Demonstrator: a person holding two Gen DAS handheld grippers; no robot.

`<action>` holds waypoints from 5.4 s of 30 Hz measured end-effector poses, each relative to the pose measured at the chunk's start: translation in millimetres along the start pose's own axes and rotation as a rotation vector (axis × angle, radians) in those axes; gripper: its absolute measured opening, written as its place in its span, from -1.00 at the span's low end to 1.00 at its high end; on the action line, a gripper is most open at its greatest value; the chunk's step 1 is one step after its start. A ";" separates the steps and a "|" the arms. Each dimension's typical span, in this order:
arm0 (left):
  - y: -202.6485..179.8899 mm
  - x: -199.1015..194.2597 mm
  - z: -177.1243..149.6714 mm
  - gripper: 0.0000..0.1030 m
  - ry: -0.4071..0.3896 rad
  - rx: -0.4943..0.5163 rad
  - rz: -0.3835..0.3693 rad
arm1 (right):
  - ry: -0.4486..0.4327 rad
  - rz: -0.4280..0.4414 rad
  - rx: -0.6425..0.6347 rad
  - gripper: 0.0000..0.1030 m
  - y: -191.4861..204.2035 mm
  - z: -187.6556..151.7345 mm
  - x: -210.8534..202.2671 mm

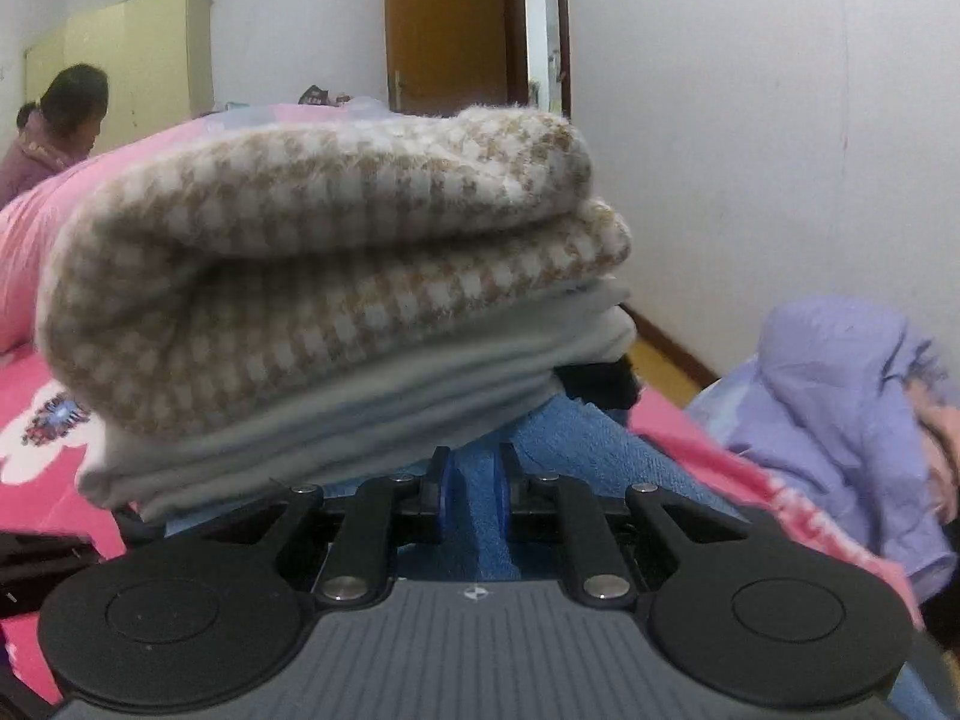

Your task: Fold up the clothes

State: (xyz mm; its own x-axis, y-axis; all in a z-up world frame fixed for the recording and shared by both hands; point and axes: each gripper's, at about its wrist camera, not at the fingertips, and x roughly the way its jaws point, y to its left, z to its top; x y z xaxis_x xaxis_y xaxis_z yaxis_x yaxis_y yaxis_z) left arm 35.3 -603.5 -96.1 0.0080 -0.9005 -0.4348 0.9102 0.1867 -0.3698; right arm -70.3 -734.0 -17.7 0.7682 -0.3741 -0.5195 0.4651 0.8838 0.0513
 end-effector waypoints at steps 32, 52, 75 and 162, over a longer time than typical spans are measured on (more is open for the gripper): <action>-29.5 -6.6 15.8 0.24 -0.023 0.127 0.023 | 0.008 -0.181 -0.010 -0.71 -34.1 -11.5 4.0; -63.8 -15.7 27.5 0.28 0.018 0.191 0.129 | -0.097 -0.358 0.196 -0.67 -75.0 -58.8 -157.1; -126.7 -7.6 -3.6 0.34 0.152 0.333 0.172 | -0.088 -0.283 0.290 -0.67 -55.8 -93.6 -157.8; -201.1 -276.1 -153.8 1.00 0.056 0.184 0.390 | -0.059 -0.670 0.331 1.00 207.5 -242.5 -429.3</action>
State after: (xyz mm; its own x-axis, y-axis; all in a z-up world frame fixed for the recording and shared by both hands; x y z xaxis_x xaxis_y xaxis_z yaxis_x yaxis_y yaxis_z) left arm -213.6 -331.9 -27.9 0.3481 -0.7526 -0.5589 0.9020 0.4312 -0.0189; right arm -410.2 -321.8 9.2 0.2918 -0.8252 -0.4836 0.9426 0.3340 -0.0012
